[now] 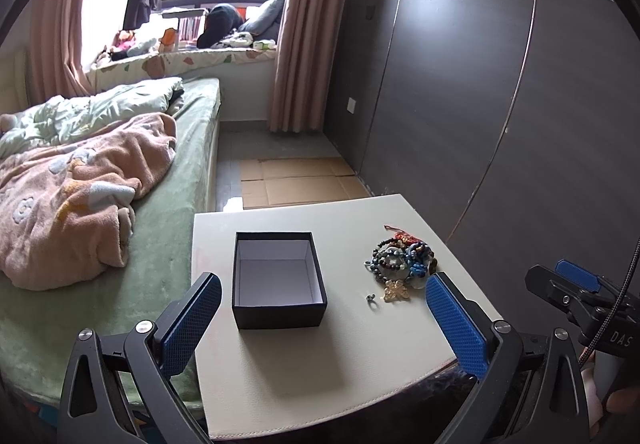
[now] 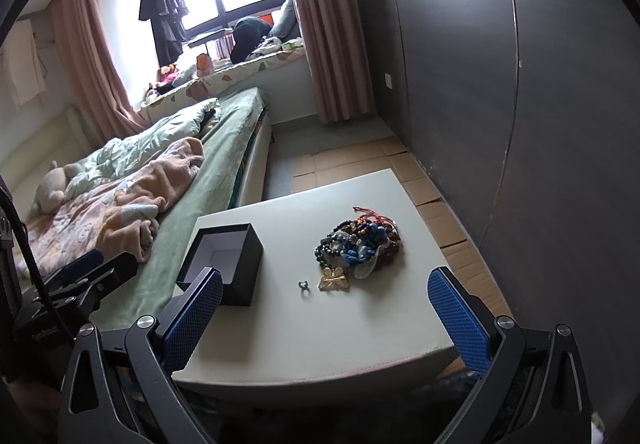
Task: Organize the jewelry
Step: 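Move the left tool toward the small silver ring beside the jewelry pile, then grasp the small silver ring with the left gripper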
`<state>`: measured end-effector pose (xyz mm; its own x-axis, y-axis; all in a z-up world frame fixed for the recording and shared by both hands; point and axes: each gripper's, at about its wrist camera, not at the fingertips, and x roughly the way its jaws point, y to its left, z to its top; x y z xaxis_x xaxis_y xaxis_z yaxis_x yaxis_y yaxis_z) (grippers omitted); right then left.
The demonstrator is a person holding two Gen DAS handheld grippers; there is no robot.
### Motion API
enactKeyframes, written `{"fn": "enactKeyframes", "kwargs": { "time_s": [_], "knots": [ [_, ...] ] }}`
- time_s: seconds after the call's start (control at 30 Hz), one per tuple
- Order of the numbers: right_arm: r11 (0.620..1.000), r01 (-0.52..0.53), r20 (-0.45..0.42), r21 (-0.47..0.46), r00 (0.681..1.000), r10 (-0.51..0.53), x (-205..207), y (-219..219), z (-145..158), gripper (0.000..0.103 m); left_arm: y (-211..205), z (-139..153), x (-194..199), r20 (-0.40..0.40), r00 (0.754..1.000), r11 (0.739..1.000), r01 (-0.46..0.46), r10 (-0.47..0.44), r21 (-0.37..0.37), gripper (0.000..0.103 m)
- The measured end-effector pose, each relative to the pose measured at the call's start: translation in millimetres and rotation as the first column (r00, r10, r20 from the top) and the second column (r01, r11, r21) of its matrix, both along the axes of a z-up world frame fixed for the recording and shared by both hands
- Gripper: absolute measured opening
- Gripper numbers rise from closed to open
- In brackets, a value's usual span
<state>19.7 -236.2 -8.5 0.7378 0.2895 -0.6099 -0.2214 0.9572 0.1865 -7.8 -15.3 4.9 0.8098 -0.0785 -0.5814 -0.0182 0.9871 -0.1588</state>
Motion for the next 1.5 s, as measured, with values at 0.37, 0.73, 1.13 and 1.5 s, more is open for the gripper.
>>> {"fn": "enactKeyframes", "kwargs": {
  "time_s": [0.37,0.73,1.13,1.5],
  "knots": [
    [1.000,0.015,-0.008,-0.004,1.000,-0.016,3,-1,-1,0.103,4,2,-1,0.002,1.000,1.000,0.000,0.000,-0.014,0.102],
    [1.000,0.021,-0.012,0.002,1.000,-0.021,6,-5,-6,0.103,1,-8,5,-0.015,1.000,1.000,0.003,-0.004,-0.016,0.102],
    [0.989,0.101,-0.097,0.109,0.991,-0.090,33,-46,-29,0.103,-16,-30,44,-0.069,0.996,0.995,0.047,-0.053,-0.093,0.089],
    [0.970,0.168,-0.195,0.179,0.972,-0.132,62,-64,-54,0.099,-41,-68,83,-0.179,0.972,0.980,0.126,-0.153,-0.155,0.068]
  ]
}}
